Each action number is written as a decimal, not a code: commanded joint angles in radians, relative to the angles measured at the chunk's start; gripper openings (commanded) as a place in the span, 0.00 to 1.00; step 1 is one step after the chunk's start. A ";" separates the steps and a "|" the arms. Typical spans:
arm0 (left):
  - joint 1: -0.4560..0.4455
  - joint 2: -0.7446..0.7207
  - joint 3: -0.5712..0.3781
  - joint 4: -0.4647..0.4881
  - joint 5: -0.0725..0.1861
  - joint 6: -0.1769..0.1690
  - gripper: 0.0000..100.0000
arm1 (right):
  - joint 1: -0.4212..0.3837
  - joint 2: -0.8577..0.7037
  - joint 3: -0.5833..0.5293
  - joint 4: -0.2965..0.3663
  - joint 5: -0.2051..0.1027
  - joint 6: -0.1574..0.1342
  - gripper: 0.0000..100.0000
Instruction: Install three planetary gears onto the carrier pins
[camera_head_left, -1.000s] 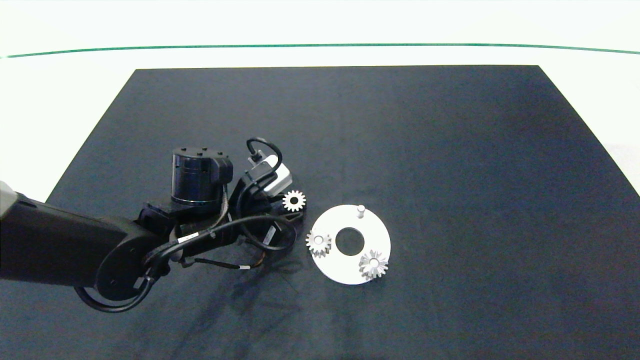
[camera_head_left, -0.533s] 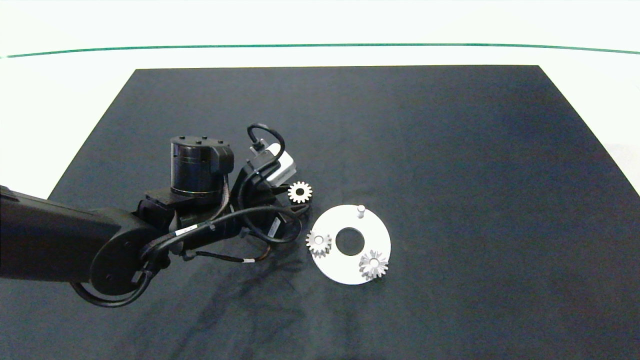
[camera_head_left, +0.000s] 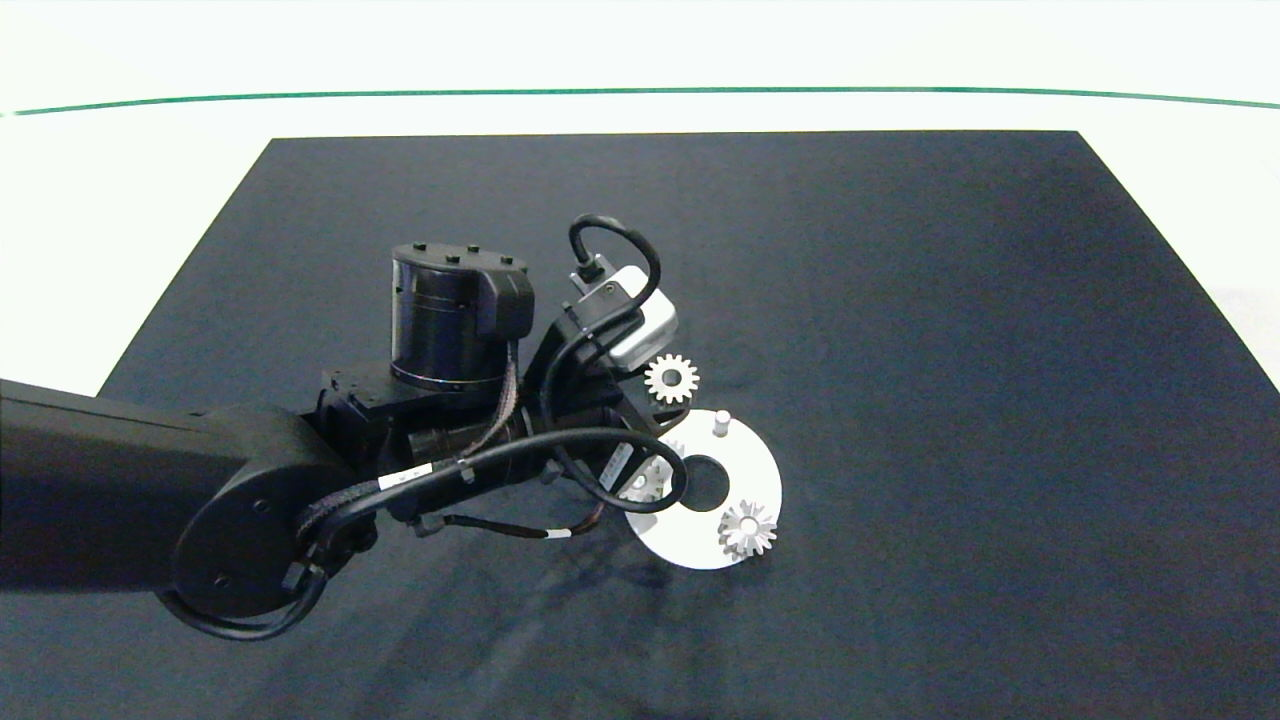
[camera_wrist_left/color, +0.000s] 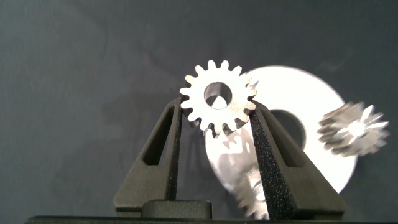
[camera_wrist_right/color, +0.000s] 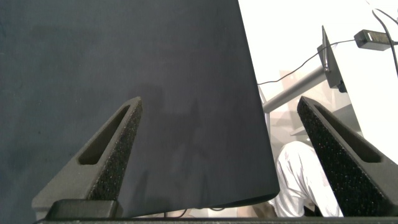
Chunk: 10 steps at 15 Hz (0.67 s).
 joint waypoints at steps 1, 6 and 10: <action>-0.052 0.023 -0.004 -0.003 0.025 0.003 0.00 | 0.000 -0.002 -0.001 0.003 -0.003 -0.002 1.00; -0.101 0.060 -0.021 -0.005 0.050 0.003 0.00 | 0.000 -0.002 -0.001 0.003 -0.003 -0.002 1.00; -0.109 0.095 -0.056 -0.003 0.056 0.003 0.00 | 0.000 -0.002 -0.001 0.003 0.001 -0.002 1.00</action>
